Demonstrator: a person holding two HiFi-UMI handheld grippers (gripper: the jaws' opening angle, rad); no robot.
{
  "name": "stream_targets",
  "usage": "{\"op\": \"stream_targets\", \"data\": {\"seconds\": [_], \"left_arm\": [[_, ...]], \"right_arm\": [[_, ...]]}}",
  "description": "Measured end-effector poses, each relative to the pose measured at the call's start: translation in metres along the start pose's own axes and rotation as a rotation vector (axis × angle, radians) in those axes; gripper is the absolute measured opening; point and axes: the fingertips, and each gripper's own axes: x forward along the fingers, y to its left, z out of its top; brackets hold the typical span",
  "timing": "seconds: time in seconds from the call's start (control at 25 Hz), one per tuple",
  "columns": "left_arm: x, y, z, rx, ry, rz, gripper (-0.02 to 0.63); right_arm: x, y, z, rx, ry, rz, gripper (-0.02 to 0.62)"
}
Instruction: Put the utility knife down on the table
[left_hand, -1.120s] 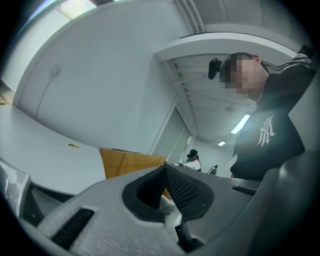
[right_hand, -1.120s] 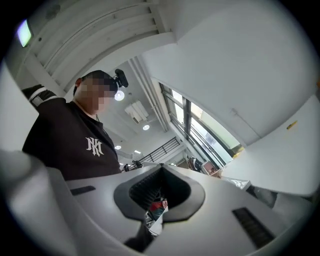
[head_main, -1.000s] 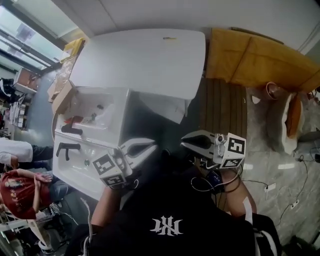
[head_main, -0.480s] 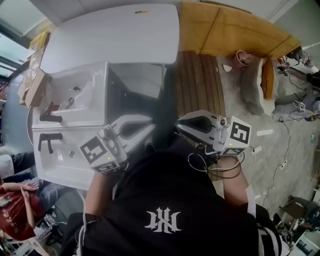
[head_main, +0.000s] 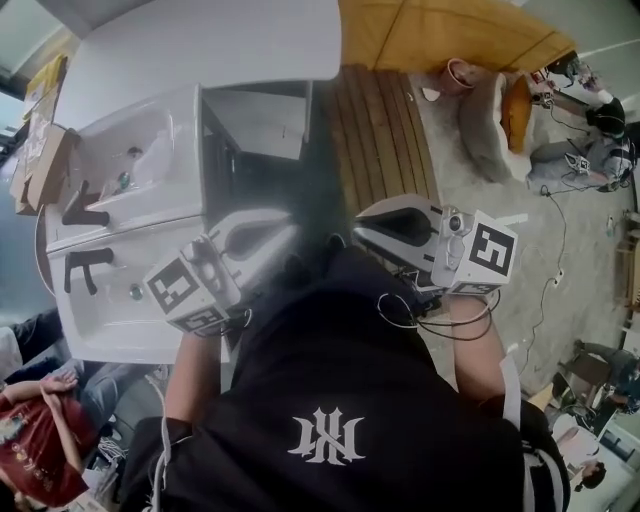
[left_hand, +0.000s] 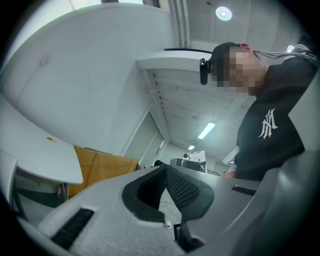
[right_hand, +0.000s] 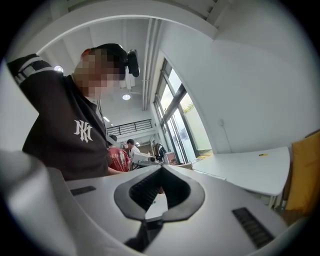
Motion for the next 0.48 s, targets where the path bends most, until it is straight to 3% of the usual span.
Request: {"op": "stream_targets", "data": {"seconds": [0.24,0.48], "left_arm": [[0.011,-0.009,0.023,0.016,-0.03,0.006,0.006],[0.036,-0.008,0.036,0.076,0.001,0.036,0.006]], "right_arm": [[-0.015,0.003,0.014,-0.022,0.017,0.014,0.005],[-0.026,-0.02,0.032,-0.107,0.005,0.037,0.005]]}}
